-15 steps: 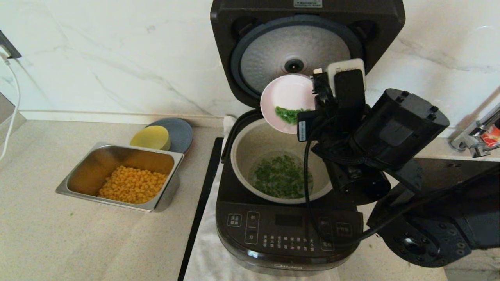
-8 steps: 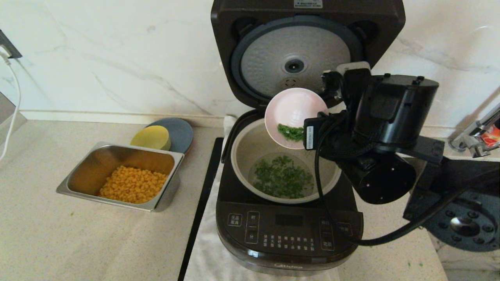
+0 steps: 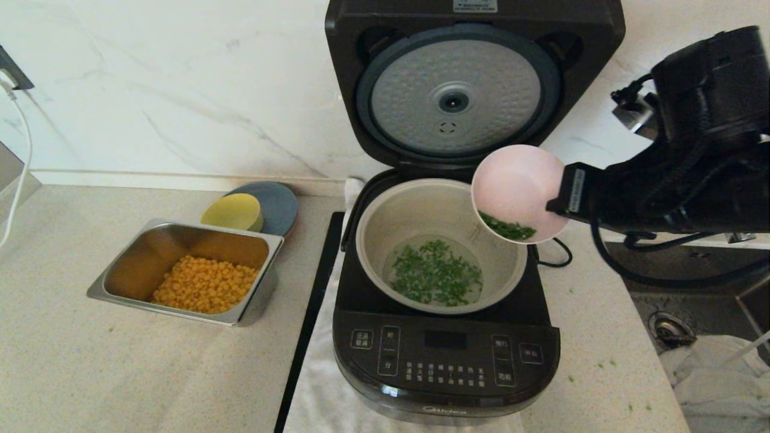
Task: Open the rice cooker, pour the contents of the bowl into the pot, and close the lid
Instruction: Fill a bowl with water from the tap
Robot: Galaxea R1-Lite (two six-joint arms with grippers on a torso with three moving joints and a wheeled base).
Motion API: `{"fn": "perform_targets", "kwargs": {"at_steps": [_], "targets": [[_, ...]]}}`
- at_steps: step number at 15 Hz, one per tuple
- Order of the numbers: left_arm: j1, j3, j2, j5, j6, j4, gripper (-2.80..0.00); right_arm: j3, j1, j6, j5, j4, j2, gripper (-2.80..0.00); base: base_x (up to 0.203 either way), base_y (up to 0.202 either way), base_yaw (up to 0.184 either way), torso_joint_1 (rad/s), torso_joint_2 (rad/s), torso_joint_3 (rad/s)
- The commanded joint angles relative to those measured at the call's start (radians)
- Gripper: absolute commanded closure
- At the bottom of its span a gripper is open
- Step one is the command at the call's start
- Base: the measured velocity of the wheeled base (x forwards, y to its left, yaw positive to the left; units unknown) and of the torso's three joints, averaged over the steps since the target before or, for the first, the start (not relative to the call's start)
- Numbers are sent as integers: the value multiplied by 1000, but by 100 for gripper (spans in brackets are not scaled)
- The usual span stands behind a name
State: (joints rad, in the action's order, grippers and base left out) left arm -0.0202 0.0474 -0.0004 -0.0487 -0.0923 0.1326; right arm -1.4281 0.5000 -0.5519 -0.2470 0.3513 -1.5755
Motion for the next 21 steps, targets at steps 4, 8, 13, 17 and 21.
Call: {"fn": "perform_targets", "kwargs": {"at_steps": [4, 8, 13, 17, 21], "targets": [[0, 0, -1, 0, 0, -1, 0, -3, -248, -2, 251, 235, 204, 0, 0, 0, 0, 0, 0, 0], [0, 0, -1, 0, -1, 0, 0, 17, -487, 47, 406, 347, 264, 0, 0, 0, 0, 0, 0, 0], [0, 0, -1, 0, 0, -1, 0, 83, -795, 157, 541, 433, 272, 0, 0, 0, 0, 0, 0, 0], [0, 0, -1, 0, 0, -1, 0, 138, -1022, 215, 627, 431, 210, 0, 0, 0, 0, 0, 0, 0], [0, 0, -1, 0, 0, -1, 0, 147, -1231, 266, 722, 418, 59, 0, 0, 0, 0, 0, 0, 0]]}}
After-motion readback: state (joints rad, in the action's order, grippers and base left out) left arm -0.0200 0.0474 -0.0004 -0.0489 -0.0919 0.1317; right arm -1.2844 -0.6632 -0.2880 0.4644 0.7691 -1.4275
